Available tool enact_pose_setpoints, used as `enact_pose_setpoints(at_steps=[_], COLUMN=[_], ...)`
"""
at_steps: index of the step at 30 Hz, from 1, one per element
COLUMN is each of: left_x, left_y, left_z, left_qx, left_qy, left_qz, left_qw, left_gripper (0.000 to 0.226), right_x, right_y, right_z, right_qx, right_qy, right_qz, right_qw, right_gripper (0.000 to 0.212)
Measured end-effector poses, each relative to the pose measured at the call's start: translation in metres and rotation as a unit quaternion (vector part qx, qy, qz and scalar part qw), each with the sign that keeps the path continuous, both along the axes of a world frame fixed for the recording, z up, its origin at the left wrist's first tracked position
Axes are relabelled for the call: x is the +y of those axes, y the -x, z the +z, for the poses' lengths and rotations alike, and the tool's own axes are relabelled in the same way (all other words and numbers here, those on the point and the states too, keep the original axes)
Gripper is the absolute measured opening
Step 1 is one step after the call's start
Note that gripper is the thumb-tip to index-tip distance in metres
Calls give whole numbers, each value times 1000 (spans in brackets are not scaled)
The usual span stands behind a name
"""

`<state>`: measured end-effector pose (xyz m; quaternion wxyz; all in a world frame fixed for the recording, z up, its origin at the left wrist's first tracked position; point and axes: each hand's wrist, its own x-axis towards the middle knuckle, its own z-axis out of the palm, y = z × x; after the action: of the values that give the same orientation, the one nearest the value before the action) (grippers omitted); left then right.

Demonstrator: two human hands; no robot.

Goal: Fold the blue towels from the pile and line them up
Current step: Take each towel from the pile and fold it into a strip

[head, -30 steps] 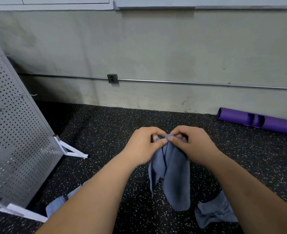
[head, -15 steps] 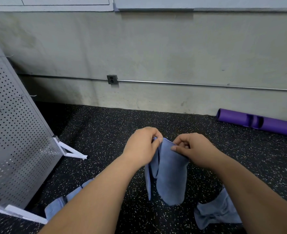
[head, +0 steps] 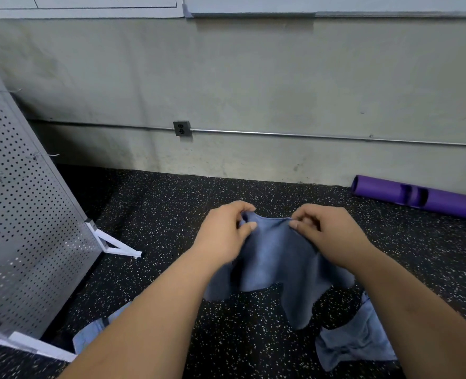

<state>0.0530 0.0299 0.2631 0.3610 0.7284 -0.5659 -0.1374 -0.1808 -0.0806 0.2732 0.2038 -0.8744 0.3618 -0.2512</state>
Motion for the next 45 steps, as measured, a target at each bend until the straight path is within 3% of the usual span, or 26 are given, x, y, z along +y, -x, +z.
enact_pose_setpoints(at_steps=[4,7,9,12,19,22,26,30,39,45], left_x=[0,0,0,-2,-4,-2,-3,-4,-4,-3], left_y=[16,22,24,21,0,5,19,28,4,1], left_z=[-1,-4,-5,-5,-8,-9,-10,-10,-5,-3], left_qx=[-11,-20,-8,-10,-15,-32,-43,-30,1,-10], left_qy=[-3,-9,-16,-29,-41,-57,-40,-42,-59,-67], left_qz=[-75,-87,-80,-58,74,38,0,-6,94,104], left_qw=[997,996,997,998,996,997,998,999,994,992], left_gripper=[37,15,6,15,14,5,20,4,17,16], right_x=[12,21,23,20,-5,-4,7,16,-3,-5], right_y=[-14,-21,-22,-19,5,5,-9,-18,7,13], right_z=[0,5,5,2,0,0,3,4,4,2], right_qx=[4,2,6,18,56,38,18,2,14,-58], right_qy=[-1,-33,-39,-38,-23,-24,-26,-50,-81,-133], right_qz=[36,63,72,54,-14,-16,24,50,6,-25], right_qw=[999,997,997,998,998,999,999,998,997,989], right_gripper=[4,3,5,6,6,3,3,2,7,3])
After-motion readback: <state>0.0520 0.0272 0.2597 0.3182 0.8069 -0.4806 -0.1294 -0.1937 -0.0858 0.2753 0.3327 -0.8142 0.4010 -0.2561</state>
